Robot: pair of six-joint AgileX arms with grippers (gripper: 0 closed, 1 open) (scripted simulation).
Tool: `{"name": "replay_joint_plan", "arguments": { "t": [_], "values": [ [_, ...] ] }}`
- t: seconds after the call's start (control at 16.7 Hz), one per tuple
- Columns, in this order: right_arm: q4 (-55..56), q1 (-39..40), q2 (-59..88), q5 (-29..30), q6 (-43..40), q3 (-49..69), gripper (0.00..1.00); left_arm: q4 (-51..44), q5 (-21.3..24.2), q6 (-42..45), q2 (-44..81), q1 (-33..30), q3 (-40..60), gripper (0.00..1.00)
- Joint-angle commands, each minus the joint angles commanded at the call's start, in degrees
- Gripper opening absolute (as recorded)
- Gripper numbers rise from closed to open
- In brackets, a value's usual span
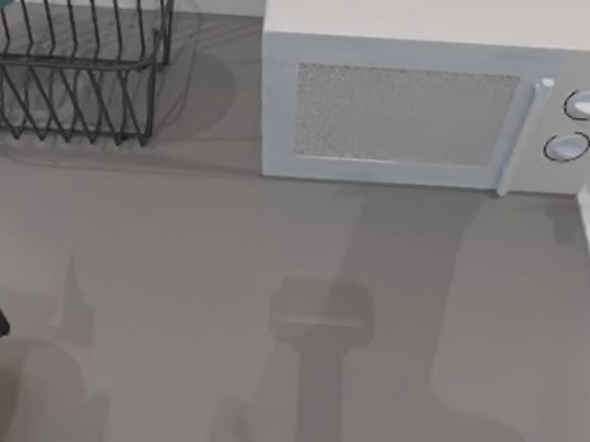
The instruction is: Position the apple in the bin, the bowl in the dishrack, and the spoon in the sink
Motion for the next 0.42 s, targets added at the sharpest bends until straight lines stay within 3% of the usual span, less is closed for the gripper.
{"name": "replay_joint_plan", "arguments": {
  "t": [0.12, 0.42],
  "values": [
    [0.0, 0.0, 0.0, 0.0, 0.0, 0.0, 1.00, 0.0, 0.0, 0.0, 0.0, 0.0, 0.0, 1.00],
    [0.0, 0.0, 0.0, 0.0, 0.0, 0.0, 1.00, 0.0, 0.0, 0.0, 0.0, 0.0, 0.0, 1.00]
  ]
}}
